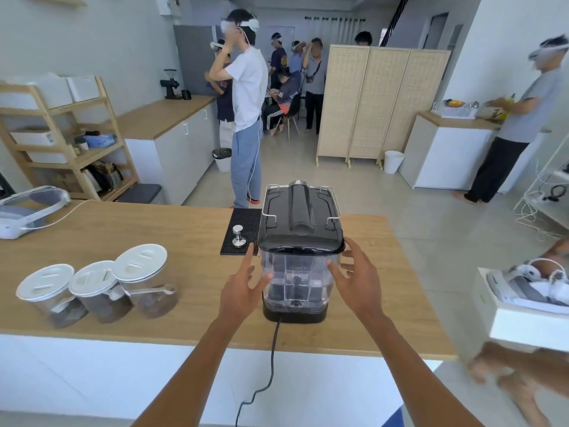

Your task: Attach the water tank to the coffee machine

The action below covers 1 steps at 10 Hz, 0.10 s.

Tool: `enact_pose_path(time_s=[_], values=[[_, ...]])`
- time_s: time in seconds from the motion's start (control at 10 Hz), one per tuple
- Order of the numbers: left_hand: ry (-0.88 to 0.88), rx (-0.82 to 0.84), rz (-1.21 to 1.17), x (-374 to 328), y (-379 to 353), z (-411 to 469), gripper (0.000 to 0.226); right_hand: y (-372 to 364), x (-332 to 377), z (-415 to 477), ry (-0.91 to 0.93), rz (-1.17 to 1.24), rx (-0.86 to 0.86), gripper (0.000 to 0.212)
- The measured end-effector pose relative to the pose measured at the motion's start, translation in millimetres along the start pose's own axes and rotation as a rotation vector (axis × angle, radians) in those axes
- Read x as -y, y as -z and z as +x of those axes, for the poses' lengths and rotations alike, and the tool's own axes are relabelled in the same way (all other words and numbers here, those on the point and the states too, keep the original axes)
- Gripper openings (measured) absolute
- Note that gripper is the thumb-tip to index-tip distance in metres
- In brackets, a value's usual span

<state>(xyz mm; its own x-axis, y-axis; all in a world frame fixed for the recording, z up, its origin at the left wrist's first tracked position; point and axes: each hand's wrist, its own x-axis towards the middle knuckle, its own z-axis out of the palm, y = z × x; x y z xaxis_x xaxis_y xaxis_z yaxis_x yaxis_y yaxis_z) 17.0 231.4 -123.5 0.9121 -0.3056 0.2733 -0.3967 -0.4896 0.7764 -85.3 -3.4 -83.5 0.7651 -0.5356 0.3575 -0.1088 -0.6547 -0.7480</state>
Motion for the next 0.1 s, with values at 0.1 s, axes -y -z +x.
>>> enact_pose_path(time_s=[0.1], values=[[0.046, 0.003, 0.084, 16.8, 2.8, -4.1, 0.079, 12.1, 7.8, 3.7, 0.087, 0.014, -0.081, 0.057]])
